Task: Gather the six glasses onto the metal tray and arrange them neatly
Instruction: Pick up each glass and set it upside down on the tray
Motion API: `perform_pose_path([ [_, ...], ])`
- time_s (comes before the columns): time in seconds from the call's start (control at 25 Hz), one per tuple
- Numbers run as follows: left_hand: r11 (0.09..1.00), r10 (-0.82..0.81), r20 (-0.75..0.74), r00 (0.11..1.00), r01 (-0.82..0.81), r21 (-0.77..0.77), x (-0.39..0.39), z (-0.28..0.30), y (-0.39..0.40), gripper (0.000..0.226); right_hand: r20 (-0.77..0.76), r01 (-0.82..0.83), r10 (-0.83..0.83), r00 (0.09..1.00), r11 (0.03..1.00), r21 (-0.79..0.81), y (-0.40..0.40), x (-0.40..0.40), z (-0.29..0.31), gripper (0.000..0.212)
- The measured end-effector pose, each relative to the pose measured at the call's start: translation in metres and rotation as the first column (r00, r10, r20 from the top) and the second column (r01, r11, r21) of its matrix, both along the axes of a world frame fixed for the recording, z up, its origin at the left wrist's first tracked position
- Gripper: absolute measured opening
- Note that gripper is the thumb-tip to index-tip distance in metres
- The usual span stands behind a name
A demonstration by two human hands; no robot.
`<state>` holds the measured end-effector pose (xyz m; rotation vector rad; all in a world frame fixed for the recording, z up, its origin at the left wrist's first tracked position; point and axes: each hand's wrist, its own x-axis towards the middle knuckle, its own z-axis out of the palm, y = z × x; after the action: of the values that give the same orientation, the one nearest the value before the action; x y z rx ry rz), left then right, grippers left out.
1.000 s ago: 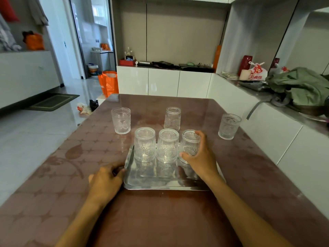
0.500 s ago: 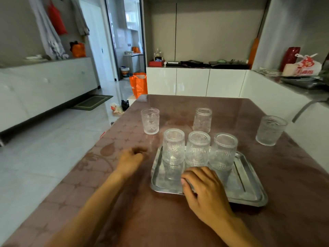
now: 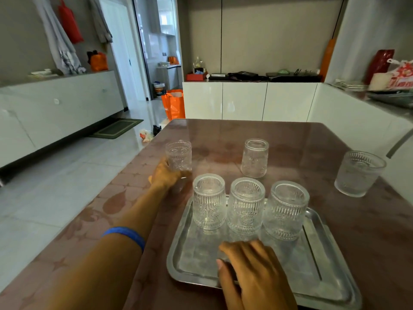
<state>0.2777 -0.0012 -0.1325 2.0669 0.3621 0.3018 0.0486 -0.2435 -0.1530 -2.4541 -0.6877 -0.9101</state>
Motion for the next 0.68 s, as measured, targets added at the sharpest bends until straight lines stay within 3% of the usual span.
perform_pose_path([
  [0.16,0.999,0.027,0.062,0.998,-0.025,-0.026,-0.002,0.003,-0.001,0.074,-0.043,0.001,0.000,0.999,1.000,0.006,-0.001,0.000,0.002,0.026],
  [0.32,0.994,-0.099,0.230,0.968,0.108,-0.030,-0.059,0.043,0.011,0.077,-0.118,0.005,0.003,0.993,0.998,0.068,-0.002,-0.005,0.009,0.027],
  [0.52,0.970,-0.231,0.400,0.887,0.243,0.021,-0.177,0.103,0.026,0.060,-0.162,0.068,0.007,0.987,0.887,0.456,-0.008,-0.012,0.013,0.013],
  [0.68,0.939,-0.340,0.361,0.868,0.336,0.077,-0.232,0.096,-0.007,0.069,-0.212,0.127,0.000,0.977,0.799,0.588,-0.014,-0.018,0.015,0.022],
])
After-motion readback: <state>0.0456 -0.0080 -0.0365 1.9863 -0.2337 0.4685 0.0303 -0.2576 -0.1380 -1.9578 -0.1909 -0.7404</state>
